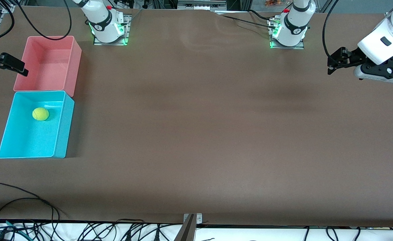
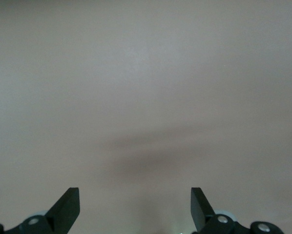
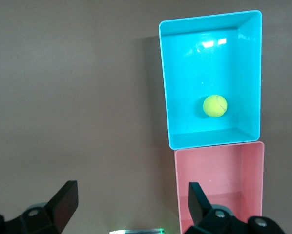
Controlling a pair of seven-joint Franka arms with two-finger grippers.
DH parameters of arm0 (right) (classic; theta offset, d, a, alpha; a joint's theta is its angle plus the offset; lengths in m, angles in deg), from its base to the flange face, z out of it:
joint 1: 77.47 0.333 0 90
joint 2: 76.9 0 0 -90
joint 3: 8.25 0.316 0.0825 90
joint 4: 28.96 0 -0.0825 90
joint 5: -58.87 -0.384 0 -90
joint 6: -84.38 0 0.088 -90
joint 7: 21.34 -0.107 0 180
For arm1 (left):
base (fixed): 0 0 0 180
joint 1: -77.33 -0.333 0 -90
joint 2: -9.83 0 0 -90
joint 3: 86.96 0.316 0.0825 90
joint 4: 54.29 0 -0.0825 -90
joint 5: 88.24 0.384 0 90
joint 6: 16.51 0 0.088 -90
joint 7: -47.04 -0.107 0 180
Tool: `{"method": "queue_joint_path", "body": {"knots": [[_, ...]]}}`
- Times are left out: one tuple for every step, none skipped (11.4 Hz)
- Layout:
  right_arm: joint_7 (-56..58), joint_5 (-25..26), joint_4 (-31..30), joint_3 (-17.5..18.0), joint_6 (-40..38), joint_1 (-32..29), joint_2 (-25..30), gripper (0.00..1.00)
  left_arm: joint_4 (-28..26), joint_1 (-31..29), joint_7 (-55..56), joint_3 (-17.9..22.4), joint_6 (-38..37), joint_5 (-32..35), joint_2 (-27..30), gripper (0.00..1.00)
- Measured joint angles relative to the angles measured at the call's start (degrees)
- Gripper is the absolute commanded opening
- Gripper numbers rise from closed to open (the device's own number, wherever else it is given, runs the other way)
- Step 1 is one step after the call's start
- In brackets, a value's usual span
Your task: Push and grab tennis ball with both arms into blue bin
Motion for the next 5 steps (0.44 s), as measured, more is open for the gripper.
{"method": "queue_joint_path", "body": {"knots": [[0.00, -0.32, 0.00, 0.00, 0.00, 0.00, -0.03, 1.00, 0.00, -0.07, 0.02, 0.14, -0.11, 0.00, 0.00, 1.00], [0.00, -0.36, 0.00, 0.00, 0.01, 0.00, -0.07, 1.00, 0.00, -0.14, 0.02, 0.33, -0.18, 0.00, 0.00, 1.00], [0.00, -0.38, 0.00, 0.00, 0.01, 0.00, -0.13, 1.00, 0.00, -0.30, 0.02, 0.39, -0.28, 0.00, 0.00, 1.00], [0.00, -0.39, 0.00, 0.00, 0.02, 0.00, -0.19, 1.00, 0.00, -0.38, 0.02, 0.43, -0.37, 0.00, 0.00, 1.00], [0.00, -0.39, 0.00, 0.00, 0.05, 0.00, -0.27, 1.00, 0.00, -0.41, 0.02, 0.44, -0.42, 0.00, 0.00, 1.00]]}}
